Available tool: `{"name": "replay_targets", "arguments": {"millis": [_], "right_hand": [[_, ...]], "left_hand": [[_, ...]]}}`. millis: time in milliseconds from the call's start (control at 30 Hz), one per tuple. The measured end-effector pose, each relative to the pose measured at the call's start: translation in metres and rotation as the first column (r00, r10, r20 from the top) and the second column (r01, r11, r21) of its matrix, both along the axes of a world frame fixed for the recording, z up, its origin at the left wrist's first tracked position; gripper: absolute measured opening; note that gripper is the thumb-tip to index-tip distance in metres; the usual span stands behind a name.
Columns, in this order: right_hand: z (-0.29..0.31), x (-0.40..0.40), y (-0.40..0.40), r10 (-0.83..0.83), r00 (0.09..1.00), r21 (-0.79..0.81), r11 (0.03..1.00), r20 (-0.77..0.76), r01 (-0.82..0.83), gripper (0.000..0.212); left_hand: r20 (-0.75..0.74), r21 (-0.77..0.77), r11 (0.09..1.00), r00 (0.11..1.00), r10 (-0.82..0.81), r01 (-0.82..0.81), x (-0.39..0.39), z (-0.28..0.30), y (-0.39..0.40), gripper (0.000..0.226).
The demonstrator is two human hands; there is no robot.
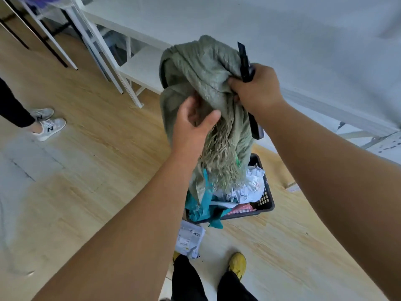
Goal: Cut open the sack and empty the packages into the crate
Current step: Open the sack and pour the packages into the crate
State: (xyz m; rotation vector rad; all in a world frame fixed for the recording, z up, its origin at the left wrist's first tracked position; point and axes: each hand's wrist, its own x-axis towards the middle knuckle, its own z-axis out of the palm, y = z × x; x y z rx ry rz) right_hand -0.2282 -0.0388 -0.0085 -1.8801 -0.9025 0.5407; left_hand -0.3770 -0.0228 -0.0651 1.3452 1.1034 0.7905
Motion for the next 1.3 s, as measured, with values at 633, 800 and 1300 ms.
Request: {"name": "replay_targets", "arguments": {"millis": [633,800,1300], "right_hand": [[-0.043,-0.019,-0.026,0.140,0.989,-0.132,0.980,-0.054,-0.146,0.030],[-0.027,-0.019,-0.021,0.005,1.000,-0.031,0.999,-0.007,-0.005,0.009],[-0.009,0.001,-0.012,-0.137,0.990,0.010,0.991,0.041,0.137,0.004]], "left_hand": [[-0.012,0.126,0.931,0.938,0.346,-0.342,0.028,0.038,0.021,0.020],[0.145,0.031,0.955,0.947,0.287,-0.294,0.033,0.053,0.027,0.027],[0.014,-0.094,0.981,0.985,0.174,-0.172,0.030,0.050,0.024,0.070]]}}
